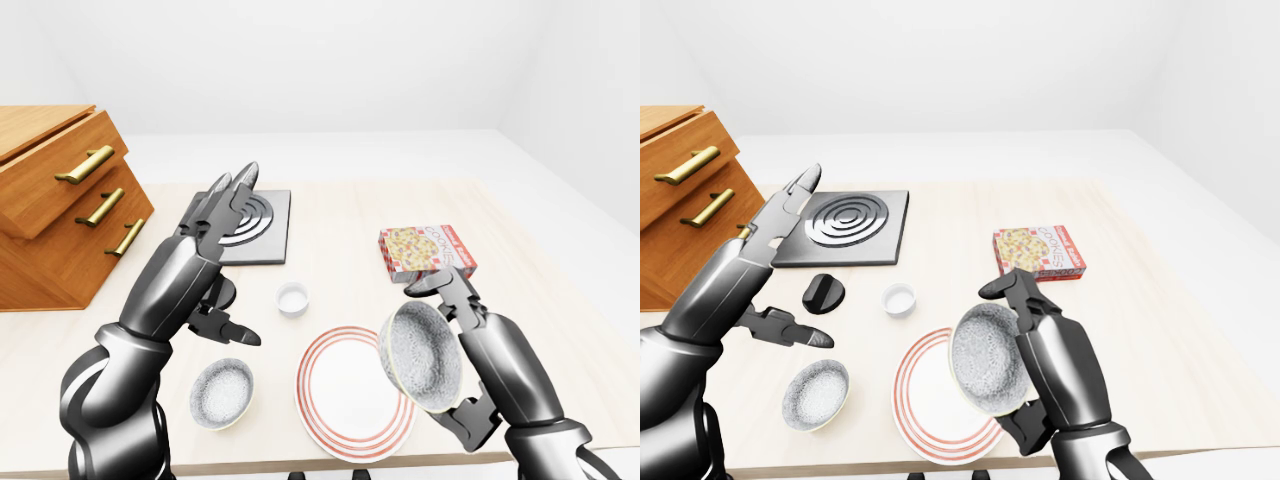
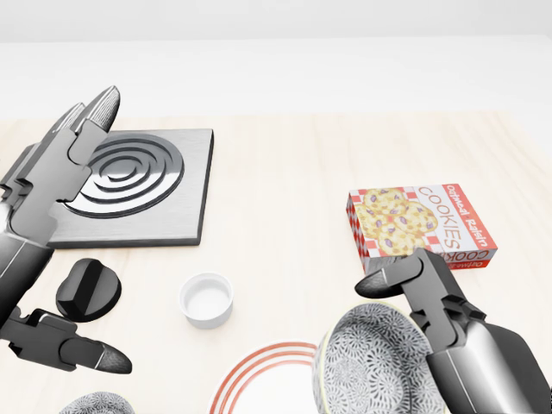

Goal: Pick the akita bowl next to the plate and place it on the plate.

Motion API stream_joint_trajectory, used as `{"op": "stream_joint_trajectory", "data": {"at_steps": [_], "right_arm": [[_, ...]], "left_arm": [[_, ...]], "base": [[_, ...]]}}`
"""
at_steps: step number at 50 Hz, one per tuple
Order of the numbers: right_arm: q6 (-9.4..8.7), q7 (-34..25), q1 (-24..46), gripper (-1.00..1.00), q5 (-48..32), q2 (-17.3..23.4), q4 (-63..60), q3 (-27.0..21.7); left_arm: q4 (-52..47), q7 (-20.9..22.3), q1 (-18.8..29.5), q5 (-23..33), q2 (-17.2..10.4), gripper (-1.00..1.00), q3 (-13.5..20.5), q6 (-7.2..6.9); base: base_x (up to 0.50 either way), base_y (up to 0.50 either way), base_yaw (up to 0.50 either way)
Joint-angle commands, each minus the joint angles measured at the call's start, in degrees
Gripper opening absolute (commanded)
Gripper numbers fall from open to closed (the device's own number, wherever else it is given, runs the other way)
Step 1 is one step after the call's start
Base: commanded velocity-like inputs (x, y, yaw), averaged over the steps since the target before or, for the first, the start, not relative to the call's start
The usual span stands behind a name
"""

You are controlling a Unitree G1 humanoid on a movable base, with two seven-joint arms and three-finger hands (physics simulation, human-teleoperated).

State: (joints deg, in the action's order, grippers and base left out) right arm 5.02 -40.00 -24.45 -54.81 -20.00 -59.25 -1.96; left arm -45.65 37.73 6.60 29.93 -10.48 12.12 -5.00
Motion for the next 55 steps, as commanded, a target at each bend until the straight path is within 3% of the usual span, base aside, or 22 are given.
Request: {"op": "stream_joint_trajectory", "data": {"at_steps": [1, 10, 29, 39, 47, 53, 54, 55], "right_arm": [[-0.02, 0.00, -3.76, -1.00, 7.59, 0.00, -0.71, 2.54], [-0.02, 0.00, -8.74, -1.00, 1.43, 0.00, -0.74, 10.84], [-0.02, 0.00, 3.50, -1.00, -13.04, 0.00, -0.75, 21.42], [-0.02, 0.00, 7.61, -1.00, -12.66, 3.80, -0.75, 20.41], [-0.02, 0.00, 8.44, -1.00, -12.87, 3.93, -0.75, 20.28], [-0.02, 0.00, 13.15, -1.00, -12.45, 7.39, -0.75, 19.29], [-0.11, 0.00, 14.58, -1.00, -12.62, 8.35, -0.75, 19.27], [-2.15, 0.00, 16.27, -1.00, -13.02, 9.22, -0.75, 19.60]], "left_arm": [[0.46, -0.25, -0.17, -0.15, 0.07, 1.00, 0.08, 0.00], [0.45, -0.27, -0.18, -0.16, 0.07, 1.00, 0.04, 0.00], [-0.12, 0.07, 0.02, 0.08, 0.01, 1.00, -0.10, 0.00], [-0.06, 0.00, -0.12, 0.05, 0.09, 1.00, -0.09, 0.00], [0.06, -0.01, -0.02, -0.01, 0.05, 1.00, -0.09, 0.00], [-0.13, 0.08, 0.04, 0.03, 0.01, 1.00, -0.10, 0.00], [-0.14, 0.08, 0.05, 0.01, 0.03, 1.00, -0.09, 0.00], [-0.14, 0.07, 0.04, 0.03, 0.03, 1.00, -0.12, 0.00]], "base": [[0.00, 0.00, 0.00], [0.00, 0.00, 0.00], [0.00, 0.00, 0.00], [0.00, 0.00, 0.00], [0.00, 0.00, 0.00], [0.00, 0.00, 0.00], [0.00, 0.00, 0.00], [0.00, 0.00, 0.00]]}}
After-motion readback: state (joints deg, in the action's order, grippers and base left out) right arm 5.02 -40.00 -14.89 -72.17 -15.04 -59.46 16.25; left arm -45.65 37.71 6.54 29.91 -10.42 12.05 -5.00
